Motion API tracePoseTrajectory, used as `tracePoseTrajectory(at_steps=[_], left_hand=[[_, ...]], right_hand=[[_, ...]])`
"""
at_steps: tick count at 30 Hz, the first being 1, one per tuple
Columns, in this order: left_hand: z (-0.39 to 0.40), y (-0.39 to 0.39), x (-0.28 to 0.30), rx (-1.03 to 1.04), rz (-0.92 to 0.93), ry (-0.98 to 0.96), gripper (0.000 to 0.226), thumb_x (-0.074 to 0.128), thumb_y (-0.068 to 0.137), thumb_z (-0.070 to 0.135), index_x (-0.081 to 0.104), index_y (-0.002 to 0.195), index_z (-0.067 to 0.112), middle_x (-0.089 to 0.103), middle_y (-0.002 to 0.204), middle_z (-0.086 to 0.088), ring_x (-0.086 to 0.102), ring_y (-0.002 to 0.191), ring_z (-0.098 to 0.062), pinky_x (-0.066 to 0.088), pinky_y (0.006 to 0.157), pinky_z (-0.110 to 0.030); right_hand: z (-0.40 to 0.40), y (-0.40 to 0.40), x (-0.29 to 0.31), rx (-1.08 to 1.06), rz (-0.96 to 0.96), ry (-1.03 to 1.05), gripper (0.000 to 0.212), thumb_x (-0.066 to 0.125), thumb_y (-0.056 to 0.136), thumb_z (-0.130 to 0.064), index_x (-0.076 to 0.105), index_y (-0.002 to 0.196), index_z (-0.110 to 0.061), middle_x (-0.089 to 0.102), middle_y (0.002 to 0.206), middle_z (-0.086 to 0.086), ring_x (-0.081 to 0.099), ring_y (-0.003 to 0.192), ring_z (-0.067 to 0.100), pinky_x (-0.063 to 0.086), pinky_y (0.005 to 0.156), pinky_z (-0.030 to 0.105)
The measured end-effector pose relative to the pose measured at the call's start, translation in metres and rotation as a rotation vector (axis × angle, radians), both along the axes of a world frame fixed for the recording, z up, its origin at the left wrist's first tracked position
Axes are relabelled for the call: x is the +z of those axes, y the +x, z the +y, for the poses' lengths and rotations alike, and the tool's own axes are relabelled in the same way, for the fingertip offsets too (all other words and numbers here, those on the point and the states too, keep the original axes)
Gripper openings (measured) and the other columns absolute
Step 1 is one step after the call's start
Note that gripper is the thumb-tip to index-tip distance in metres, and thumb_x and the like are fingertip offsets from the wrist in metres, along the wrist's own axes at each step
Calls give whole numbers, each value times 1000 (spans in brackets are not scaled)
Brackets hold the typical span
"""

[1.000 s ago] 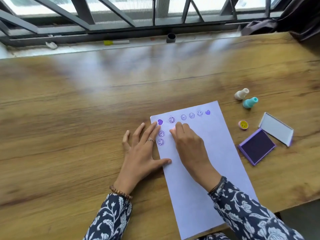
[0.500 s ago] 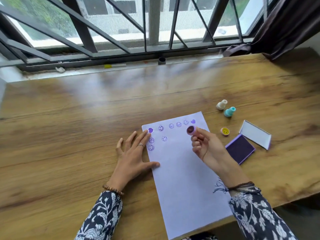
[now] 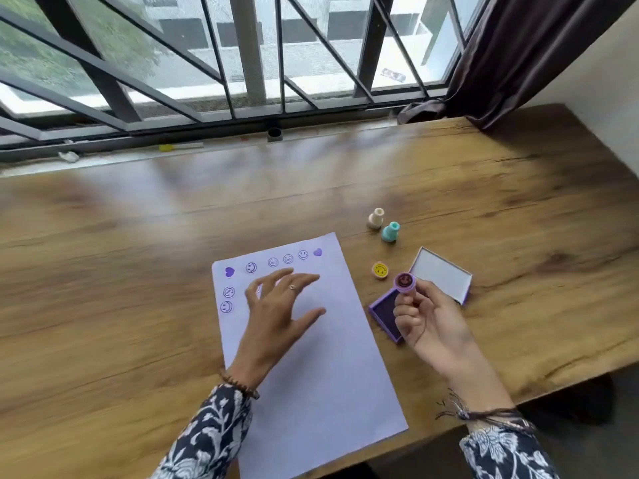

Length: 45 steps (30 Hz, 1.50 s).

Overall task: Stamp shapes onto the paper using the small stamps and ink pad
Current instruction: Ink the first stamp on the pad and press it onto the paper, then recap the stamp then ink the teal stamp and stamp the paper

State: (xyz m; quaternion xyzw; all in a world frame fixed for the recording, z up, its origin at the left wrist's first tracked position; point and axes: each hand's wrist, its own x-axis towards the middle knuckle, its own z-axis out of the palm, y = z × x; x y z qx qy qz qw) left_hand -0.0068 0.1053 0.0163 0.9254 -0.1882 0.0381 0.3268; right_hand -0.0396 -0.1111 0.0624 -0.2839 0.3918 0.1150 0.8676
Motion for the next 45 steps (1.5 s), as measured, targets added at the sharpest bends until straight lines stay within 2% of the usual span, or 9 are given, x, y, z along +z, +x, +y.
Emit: tracePoseTrajectory(at_steps=[4,11,16,23,26,31,35,40,45], left_hand=[[-60,4,-6,-74,4,24,43,70,78,33,57,118,25,63,119,7,48,121,-20,16,93,-32],[-114,25,-20,6,81,52,42,58,87,33,50,128,26,55,122,1,41,116,-20,15,94,-33],[-128,32,-19,30,49,123,33,59,84,38,57,114,27,57,117,1,42,114,-20,12,93,-37],[-131,22,-14,79,66,37,21,61,83,35,62,102,25,58,107,3,44,108,-16,12,89,-33],[-130,9,-1,181,158,-120,16,66,80,36,64,95,30,58,99,11,46,98,-7,16,82,-29],[-120,-25,22,363,640,-882,8,73,76,22,71,83,24,70,80,12,61,75,3,45,66,-10],[-113,-41,31,333,840,-1169,22,69,70,26,70,89,17,71,76,10,63,73,-3,47,60,-12],[-109,-48,39,304,936,-1386,17,68,69,22,74,85,17,74,82,2,66,76,-7,51,63,-15],[-102,-53,44,246,898,-1368,32,74,64,26,72,94,16,73,94,-2,65,89,-13,55,74,-21]], right_hand=[[-27,-7,-4,17,14,-104,23,46,91,-22,50,71,-11,41,54,-1,38,35,5,30,30,12],[-45,-5,-13,82,3,-257,23,50,90,-20,53,69,-11,47,44,-4,39,33,3,31,30,12],[-47,-5,-17,116,-9,-289,22,51,90,-20,56,70,-12,50,43,-6,42,33,2,34,31,12],[-46,-6,-16,148,-18,-314,19,52,90,-20,60,75,-11,48,50,-3,43,35,2,37,33,12],[-46,-8,-14,165,-33,-357,19,53,89,-20,62,75,-11,50,52,-3,45,36,2,38,34,12],[-43,-15,-3,242,-144,-496,18,56,87,-20,66,75,-10,57,51,-6,49,42,2,42,38,13],[-34,-19,9,316,-242,-589,13,60,85,-18,68,75,-16,63,58,-4,53,48,6,48,44,16],[-25,-23,26,383,-345,-686,6,62,82,-18,68,80,-16,65,67,2,58,53,10,52,50,19],[-19,-27,37,422,-444,-786,8,66,81,-19,68,85,-13,69,69,0,63,60,8,53,54,19]])
